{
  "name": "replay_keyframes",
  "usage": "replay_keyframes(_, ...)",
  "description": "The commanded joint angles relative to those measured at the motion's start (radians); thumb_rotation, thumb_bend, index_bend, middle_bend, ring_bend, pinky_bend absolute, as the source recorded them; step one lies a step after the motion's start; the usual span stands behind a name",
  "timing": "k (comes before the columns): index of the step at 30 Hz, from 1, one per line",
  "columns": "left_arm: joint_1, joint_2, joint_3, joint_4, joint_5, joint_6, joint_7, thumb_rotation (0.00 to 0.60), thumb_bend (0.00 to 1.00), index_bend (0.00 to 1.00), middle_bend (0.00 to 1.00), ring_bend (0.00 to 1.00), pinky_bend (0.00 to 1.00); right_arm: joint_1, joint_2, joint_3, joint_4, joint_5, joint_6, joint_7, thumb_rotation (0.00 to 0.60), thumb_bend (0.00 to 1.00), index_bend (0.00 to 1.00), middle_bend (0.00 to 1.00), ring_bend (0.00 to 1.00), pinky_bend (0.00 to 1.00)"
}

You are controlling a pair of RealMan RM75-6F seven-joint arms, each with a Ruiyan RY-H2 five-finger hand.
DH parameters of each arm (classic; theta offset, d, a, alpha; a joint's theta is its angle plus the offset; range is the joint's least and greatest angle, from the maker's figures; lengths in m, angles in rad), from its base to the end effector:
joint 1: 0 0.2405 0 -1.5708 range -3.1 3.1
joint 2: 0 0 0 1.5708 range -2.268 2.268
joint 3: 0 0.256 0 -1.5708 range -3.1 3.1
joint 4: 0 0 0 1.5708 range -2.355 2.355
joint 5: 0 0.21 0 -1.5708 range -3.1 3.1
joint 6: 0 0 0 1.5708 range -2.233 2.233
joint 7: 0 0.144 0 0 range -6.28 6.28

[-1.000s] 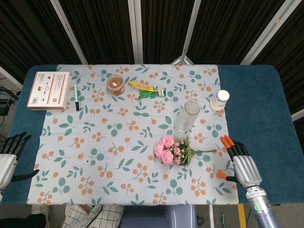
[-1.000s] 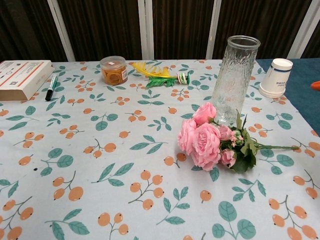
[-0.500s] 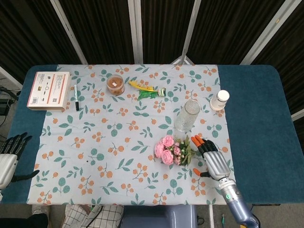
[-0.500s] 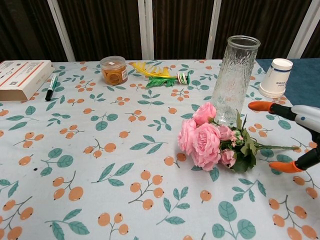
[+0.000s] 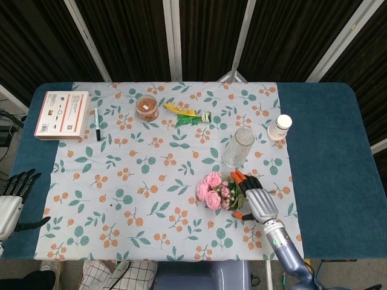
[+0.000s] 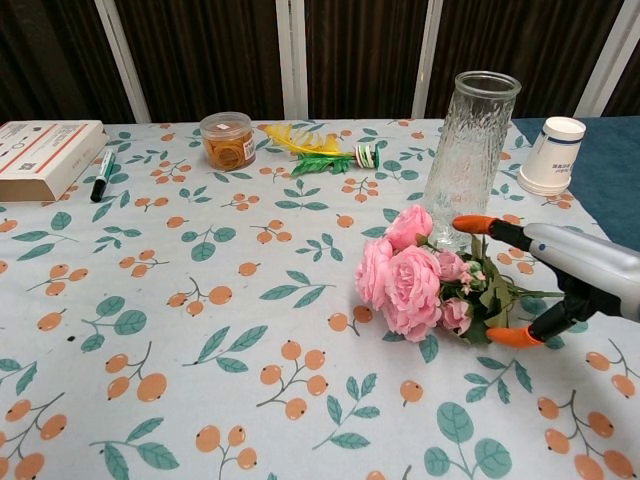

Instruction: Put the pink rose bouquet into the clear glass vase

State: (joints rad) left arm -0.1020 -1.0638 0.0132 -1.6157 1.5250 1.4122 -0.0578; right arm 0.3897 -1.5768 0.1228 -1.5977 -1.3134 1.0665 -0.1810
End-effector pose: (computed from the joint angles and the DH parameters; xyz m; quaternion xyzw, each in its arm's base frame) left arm -0.3184 0.1723 0.1577 -0.6256 -0.4182 -0.3569 0.5535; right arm -0.1990 -0.2497 -0.0245 0.6633 -0.5015 0.4025 0.3828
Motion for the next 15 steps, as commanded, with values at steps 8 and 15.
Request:
replay_keyframes(8, -0.002, 0.002, 0.000, -0.003, -0.007, -0.008, 0.001, 0.600, 0.00, 0.00, 0.00, 0.00, 0.00, 0.045, -0.081, 0.024, 0.085, 0.026, -0.020, 0.002, 0.600, 0.28, 0.04, 0.16, 0.16, 0.09)
replay_keyframes(15, -0.004, 0.004, 0.000, -0.004, -0.010, -0.013, -0.003, 0.600, 0.00, 0.00, 0.00, 0.00, 0.00, 0.067, -0.124, 0.032, 0.130, 0.047, -0.032, 0.012, 0.600, 0.28, 0.23, 0.36, 0.37, 0.25)
